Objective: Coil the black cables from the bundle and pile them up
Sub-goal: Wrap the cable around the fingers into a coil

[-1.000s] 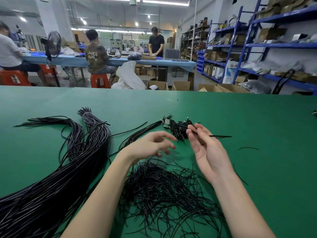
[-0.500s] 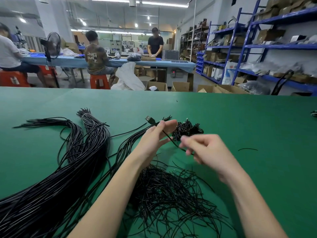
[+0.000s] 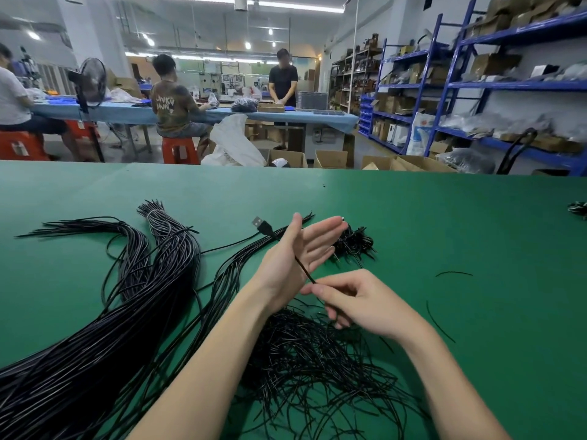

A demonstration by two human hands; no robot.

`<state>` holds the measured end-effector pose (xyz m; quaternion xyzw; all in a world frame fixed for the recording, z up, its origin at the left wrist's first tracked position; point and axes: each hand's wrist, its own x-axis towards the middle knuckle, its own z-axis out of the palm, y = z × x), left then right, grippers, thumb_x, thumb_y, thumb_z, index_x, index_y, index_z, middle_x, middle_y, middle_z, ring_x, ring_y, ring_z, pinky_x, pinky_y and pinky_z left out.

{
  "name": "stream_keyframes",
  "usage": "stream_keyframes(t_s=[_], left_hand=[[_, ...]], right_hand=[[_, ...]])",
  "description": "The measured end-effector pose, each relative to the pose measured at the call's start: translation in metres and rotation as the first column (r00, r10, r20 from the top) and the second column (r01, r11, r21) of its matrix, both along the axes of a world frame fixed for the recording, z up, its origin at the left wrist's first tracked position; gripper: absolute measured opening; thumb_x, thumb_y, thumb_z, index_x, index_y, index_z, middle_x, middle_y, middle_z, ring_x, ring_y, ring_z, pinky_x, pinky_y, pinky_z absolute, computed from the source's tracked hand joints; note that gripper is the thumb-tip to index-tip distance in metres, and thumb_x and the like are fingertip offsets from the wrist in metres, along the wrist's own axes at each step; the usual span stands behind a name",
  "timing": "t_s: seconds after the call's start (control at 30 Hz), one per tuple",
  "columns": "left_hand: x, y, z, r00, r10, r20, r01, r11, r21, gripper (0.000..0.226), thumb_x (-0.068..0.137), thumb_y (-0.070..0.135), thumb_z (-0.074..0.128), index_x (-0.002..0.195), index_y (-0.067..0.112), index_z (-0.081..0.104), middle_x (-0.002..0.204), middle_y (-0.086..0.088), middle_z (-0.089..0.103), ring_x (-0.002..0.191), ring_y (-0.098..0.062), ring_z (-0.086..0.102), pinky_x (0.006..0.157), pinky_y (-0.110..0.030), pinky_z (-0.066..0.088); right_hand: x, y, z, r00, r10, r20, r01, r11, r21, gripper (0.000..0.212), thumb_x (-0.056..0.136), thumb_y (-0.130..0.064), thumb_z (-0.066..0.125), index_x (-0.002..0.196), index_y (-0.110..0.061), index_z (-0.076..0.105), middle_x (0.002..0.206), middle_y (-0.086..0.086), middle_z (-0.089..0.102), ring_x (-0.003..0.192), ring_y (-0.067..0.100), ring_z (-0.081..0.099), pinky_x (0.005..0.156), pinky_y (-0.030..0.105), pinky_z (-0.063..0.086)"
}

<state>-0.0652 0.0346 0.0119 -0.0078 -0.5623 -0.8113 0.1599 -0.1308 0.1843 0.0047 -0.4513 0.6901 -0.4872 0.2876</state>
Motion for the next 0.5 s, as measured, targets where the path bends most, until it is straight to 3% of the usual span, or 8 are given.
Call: stream_keyframes(t_s=[0.13, 0.27, 0.33, 0.43, 0.5], left_hand=[[-0.001, -0.003, 0.003, 0.995, -0.080, -0.065, 0.088, 0.988, 0.123, 0.067, 0.107, 0.052, 0.015, 0.137, 0.007, 0.056, 0.142, -0.010, 0.058, 0.138, -0.018, 0.050, 0.119, -0.036, 0.031], [0.001, -0.003, 0.008, 0.983, -0.134, -0.125, 0.160, 0.960, 0.230, 0.071, 0.106, 0.053, 0.016, 0.131, 0.005, 0.062, 0.141, -0.016, 0.058, 0.136, -0.024, 0.051, 0.116, -0.035, 0.039], [0.006, -0.003, 0.012, 0.970, -0.198, -0.139, 0.227, 0.944, 0.240, 0.075, 0.106, 0.054, 0.016, 0.128, 0.003, 0.066, 0.139, -0.019, 0.059, 0.134, -0.027, 0.054, 0.111, -0.035, 0.045], [0.016, -0.004, 0.016, 0.935, -0.341, -0.094, 0.352, 0.923, 0.153, 0.083, 0.104, 0.059, 0.014, 0.115, 0.001, 0.073, 0.120, -0.020, 0.070, 0.115, -0.030, 0.067, 0.098, -0.037, 0.054], [0.021, -0.006, 0.017, 0.901, -0.434, -0.018, 0.434, 0.896, 0.091, 0.089, 0.102, 0.063, 0.013, 0.104, -0.001, 0.076, 0.106, -0.020, 0.075, 0.100, -0.031, 0.073, 0.088, -0.039, 0.060]], right_hand=[[-0.003, 0.003, -0.002, 0.993, 0.053, 0.102, -0.051, 0.998, -0.021, 0.025, 0.105, -0.025, 0.055, 0.105, -0.028, 0.080, 0.068, 0.001, 0.063, 0.057, 0.012, 0.057, 0.068, 0.029, 0.055], [0.001, 0.002, -0.007, 0.989, 0.144, 0.044, -0.146, 0.989, 0.039, 0.030, 0.102, -0.038, 0.050, 0.103, -0.032, 0.079, 0.078, 0.001, 0.072, 0.073, 0.015, 0.068, 0.076, 0.026, 0.052], [0.000, 0.001, -0.007, 0.991, 0.123, -0.049, -0.118, 0.990, 0.081, 0.037, 0.097, -0.055, 0.053, 0.099, -0.029, 0.079, 0.077, 0.001, 0.074, 0.074, 0.012, 0.068, 0.076, 0.021, 0.049], [-0.012, 0.001, 0.001, 0.957, 0.065, -0.284, 0.002, 0.973, 0.232, 0.067, 0.073, -0.091, 0.052, 0.089, -0.031, 0.080, 0.078, -0.001, 0.076, 0.072, 0.010, 0.069, 0.076, 0.031, 0.054], [-0.026, 0.000, 0.016, 0.904, 0.098, -0.416, 0.054, 0.939, 0.339, 0.061, 0.067, -0.087, 0.062, 0.090, -0.033, 0.079, 0.089, -0.002, 0.079, 0.079, 0.018, 0.072, 0.080, 0.036, 0.060]])
